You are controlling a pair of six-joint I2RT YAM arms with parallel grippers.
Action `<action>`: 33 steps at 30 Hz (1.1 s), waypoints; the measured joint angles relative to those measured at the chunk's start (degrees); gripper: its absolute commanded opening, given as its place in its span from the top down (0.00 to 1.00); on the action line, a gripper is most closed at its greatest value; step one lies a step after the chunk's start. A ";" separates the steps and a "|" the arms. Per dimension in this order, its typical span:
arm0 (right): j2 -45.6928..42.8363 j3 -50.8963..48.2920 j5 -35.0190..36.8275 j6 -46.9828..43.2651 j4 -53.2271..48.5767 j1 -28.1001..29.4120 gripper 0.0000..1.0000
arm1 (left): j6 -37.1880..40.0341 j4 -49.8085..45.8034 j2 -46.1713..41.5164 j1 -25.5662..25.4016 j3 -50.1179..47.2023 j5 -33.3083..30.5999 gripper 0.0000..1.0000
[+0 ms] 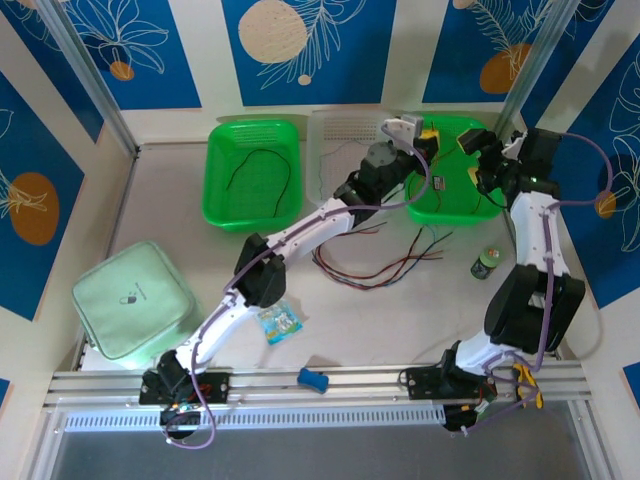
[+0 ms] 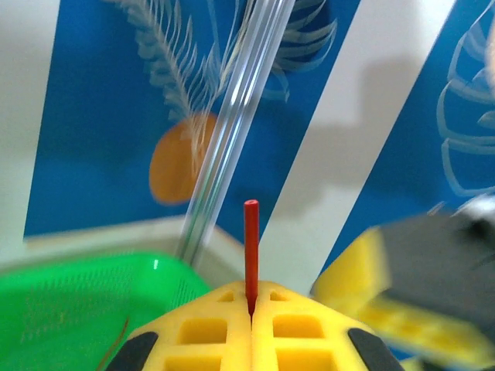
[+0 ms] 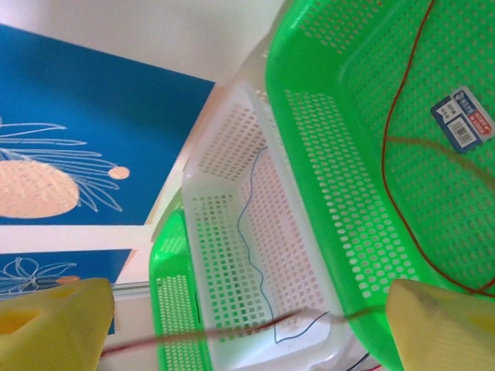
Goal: Untangle the cables
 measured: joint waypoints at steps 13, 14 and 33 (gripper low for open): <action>-9.92 -4.57 3.41 -3.17 -2.75 0.44 0.08 | -5.49 -9.22 0.83 -2.36 -4.37 -4.90 0.78; -9.92 -4.74 3.41 -3.34 -2.89 0.44 0.08 | -5.97 -9.62 0.90 -2.54 -4.37 -4.85 0.67; -10.49 -6.62 4.07 -1.05 -8.07 -1.14 0.08 | -8.79 -21.22 1.38 -1.97 -4.04 -2.86 0.13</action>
